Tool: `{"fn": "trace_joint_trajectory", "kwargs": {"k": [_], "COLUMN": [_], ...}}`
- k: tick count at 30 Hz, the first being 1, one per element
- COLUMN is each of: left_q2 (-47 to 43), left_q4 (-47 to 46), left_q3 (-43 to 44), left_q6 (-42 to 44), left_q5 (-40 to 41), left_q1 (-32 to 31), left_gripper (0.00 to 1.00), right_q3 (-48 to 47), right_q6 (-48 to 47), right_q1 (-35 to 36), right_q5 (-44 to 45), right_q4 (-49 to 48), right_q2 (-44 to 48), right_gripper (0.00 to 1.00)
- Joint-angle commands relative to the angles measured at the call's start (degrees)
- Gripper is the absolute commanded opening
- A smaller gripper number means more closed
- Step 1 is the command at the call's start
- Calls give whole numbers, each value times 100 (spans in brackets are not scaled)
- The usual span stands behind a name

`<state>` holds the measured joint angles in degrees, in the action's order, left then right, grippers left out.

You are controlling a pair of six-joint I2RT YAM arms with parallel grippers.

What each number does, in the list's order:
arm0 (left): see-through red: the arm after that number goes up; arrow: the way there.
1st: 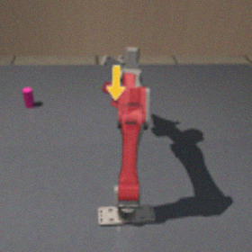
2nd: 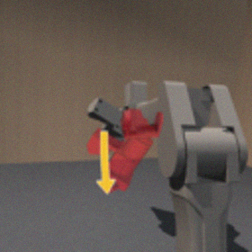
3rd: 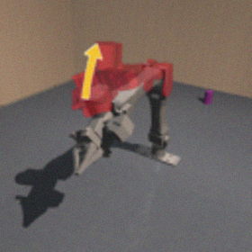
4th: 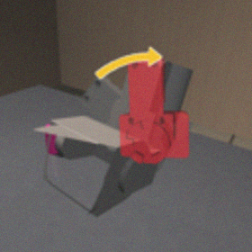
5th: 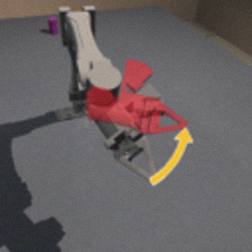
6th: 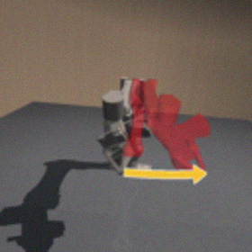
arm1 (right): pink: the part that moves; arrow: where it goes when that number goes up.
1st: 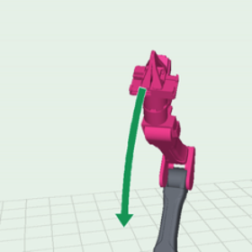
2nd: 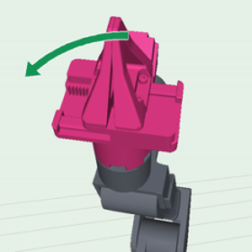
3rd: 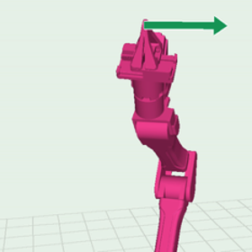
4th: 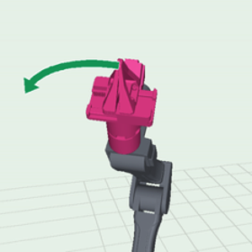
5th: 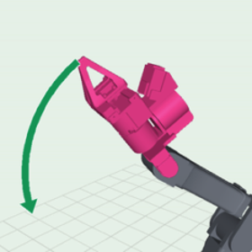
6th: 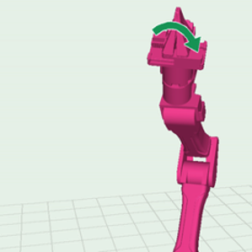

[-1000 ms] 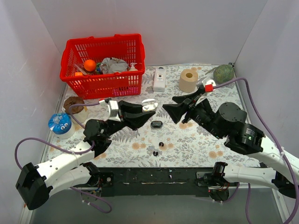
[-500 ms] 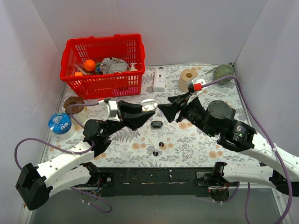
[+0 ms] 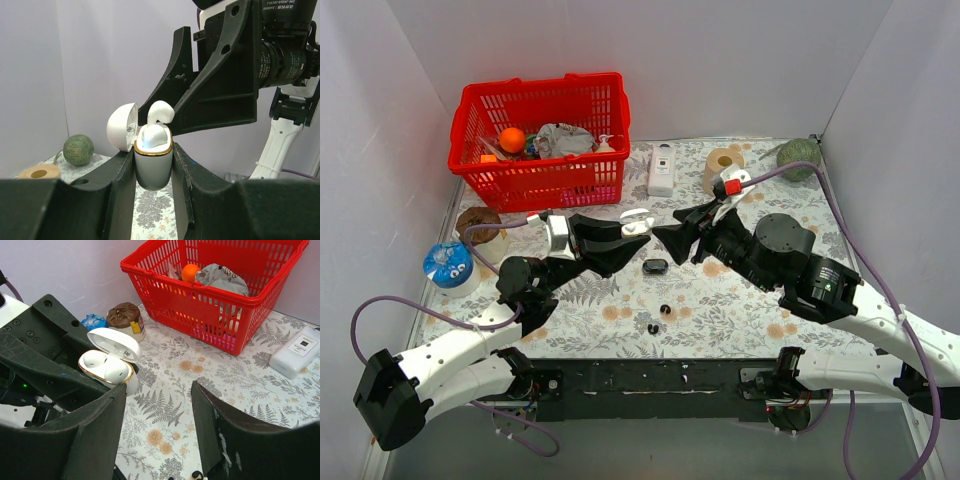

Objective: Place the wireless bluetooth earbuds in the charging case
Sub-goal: Adjust the earbud with the charging case.

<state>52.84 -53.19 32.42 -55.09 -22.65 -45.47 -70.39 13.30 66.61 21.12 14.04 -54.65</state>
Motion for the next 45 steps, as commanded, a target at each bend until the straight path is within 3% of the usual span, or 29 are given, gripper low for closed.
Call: {"fn": "trace_joint_trajectory", "kwargs": {"k": [1,9,20,31,45], "left_q2": [33,95,-72,183,192], "left_q4": [-25,-16,-253,-464,-464], "left_q3": [89,54,-35,132,106], "left_q6": [-37,-46,-186,-485,-459], "left_q5": [-187,-125,-265,-1074,-925], "left_q1": [-41,-41,-41,-41,-41], "left_gripper": [0,0,0,0,0], "right_q3": [-203,-300,69,-71,-98], "right_q6": [50,24,-363,-267,-188], "right_q1": [19,19,19,19,19], "right_q5": [-223,-425,-206,164,347], "right_q4": [-288,-358,-684,-385,-271], "right_q2": [-72,-107,666,333,333], "right_gripper": [63,63,64,63,63]}}
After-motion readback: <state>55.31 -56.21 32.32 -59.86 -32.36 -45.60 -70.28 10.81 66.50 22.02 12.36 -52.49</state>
